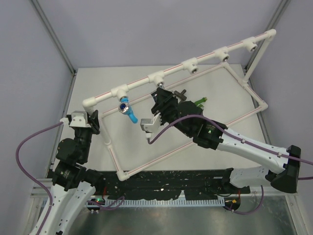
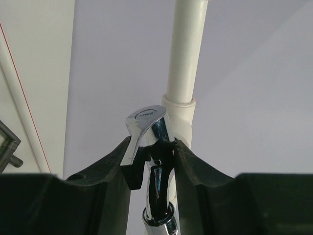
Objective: Install the water faucets
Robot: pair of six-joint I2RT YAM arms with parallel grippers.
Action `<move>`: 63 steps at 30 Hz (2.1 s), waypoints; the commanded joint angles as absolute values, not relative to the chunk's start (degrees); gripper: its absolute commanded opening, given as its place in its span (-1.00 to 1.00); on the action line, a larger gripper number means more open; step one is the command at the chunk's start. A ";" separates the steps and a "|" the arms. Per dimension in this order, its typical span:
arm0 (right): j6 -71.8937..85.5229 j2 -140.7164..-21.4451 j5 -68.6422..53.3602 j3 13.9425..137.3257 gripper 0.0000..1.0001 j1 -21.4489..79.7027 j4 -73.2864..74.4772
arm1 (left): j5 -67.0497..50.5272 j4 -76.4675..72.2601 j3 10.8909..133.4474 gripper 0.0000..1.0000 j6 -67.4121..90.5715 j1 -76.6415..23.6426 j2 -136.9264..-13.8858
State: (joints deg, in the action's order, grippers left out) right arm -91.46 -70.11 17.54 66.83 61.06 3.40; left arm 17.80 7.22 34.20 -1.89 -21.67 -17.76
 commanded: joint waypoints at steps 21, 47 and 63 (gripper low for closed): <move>51.46 -64.16 33.82 44.91 -0.90 53.44 -47.20 | 18.37 9.93 33.66 -1.00 -3.78 -21.45 -17.49; -66.06 -51.85 -3.17 64.59 0.37 54.31 7.35 | 18.46 9.93 33.66 -1.00 -3.87 -21.53 -18.11; -96.66 -60.28 14.40 69.79 0.61 60.64 14.87 | 18.28 9.93 33.75 -1.00 -3.96 -21.45 -18.46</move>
